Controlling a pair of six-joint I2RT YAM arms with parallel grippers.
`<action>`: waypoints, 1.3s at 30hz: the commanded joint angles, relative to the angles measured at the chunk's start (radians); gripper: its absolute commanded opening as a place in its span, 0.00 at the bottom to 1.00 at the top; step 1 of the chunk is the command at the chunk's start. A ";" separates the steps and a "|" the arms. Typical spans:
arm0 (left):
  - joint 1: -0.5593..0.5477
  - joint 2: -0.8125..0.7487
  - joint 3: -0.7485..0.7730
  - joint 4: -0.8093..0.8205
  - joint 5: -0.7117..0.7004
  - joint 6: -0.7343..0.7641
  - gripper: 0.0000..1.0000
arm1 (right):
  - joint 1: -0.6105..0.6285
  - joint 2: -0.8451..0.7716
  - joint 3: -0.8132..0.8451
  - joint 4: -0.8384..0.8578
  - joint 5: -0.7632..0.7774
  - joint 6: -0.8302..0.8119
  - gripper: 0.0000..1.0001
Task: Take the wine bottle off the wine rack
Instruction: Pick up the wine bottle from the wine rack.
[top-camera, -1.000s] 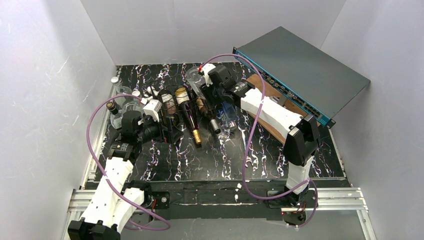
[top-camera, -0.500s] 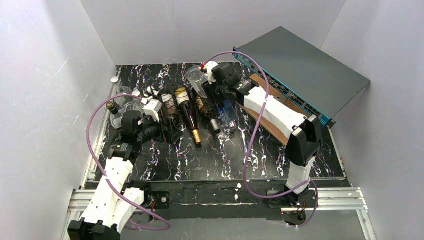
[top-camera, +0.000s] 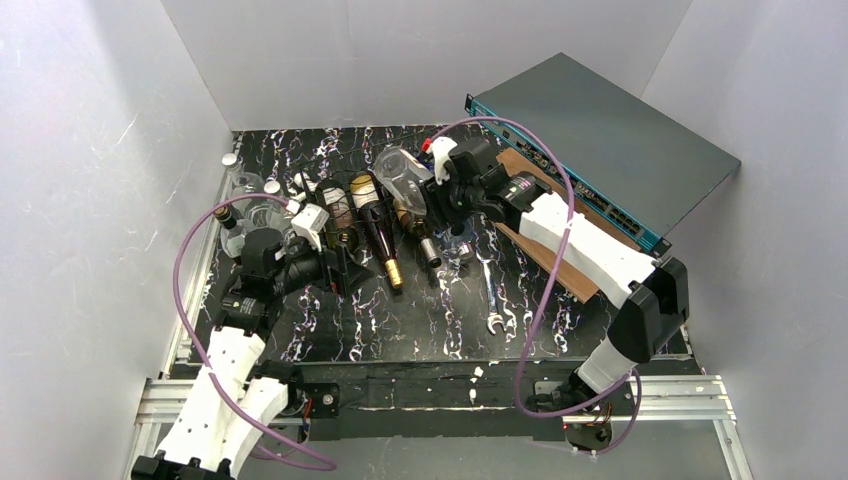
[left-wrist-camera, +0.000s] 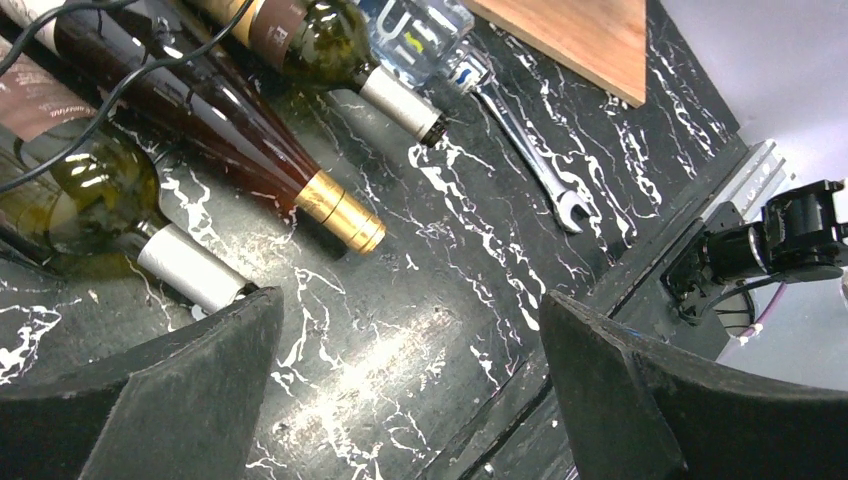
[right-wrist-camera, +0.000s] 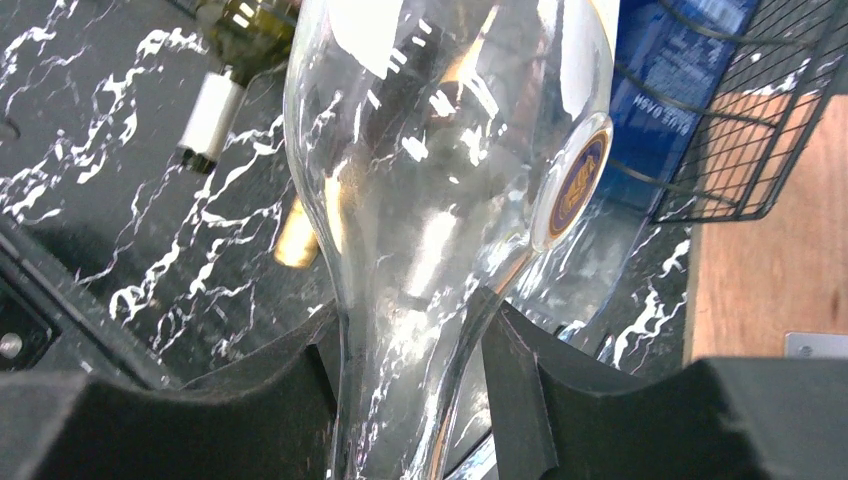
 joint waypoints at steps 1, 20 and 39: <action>-0.015 -0.033 -0.004 0.017 0.052 -0.012 0.98 | -0.001 -0.145 -0.005 0.292 -0.092 -0.021 0.01; -0.063 -0.076 0.073 -0.114 0.089 -0.048 0.98 | 0.000 -0.351 -0.222 0.184 -0.381 -0.109 0.01; -0.161 -0.114 0.156 -0.293 0.077 0.074 0.98 | -0.002 -0.500 -0.438 0.020 -0.559 -0.323 0.01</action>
